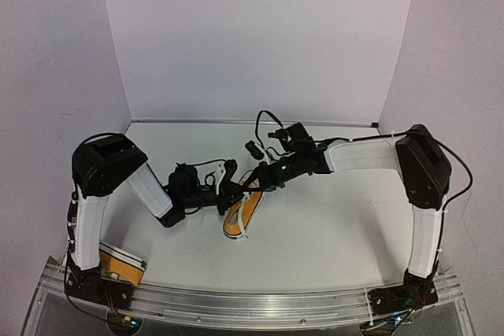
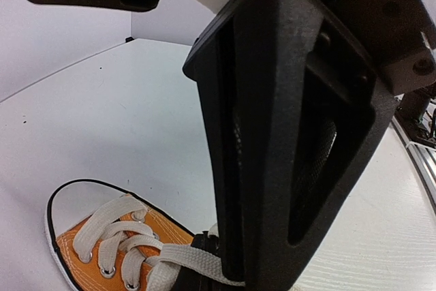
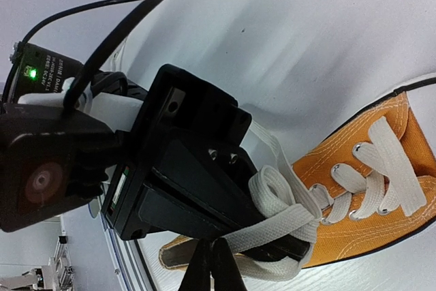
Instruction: Tie the shoes
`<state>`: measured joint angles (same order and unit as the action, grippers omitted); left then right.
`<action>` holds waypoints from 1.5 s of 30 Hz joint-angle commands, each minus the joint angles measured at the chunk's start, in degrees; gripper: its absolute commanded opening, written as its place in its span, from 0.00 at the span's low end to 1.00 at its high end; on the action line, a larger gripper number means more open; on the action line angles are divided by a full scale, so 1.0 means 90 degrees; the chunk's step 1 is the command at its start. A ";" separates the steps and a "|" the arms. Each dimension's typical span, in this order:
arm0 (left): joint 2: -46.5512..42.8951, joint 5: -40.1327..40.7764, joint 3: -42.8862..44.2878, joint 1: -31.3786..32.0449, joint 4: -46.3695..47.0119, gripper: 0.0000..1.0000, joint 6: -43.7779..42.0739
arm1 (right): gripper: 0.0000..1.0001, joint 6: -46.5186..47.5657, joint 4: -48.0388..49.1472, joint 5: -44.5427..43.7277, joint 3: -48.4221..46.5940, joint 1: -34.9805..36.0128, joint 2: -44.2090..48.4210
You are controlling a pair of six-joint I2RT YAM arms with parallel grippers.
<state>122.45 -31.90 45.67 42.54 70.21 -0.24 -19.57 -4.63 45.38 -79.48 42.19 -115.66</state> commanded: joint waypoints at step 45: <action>0.0125 -0.0451 0.0033 -0.0069 0.0633 0.00 -0.0178 | 0.26 -0.0626 0.0818 0.0132 0.0599 -0.0326 0.0107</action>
<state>123.11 -34.89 45.64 42.26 74.00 -1.35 -24.67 0.71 45.99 -72.36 38.76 -113.73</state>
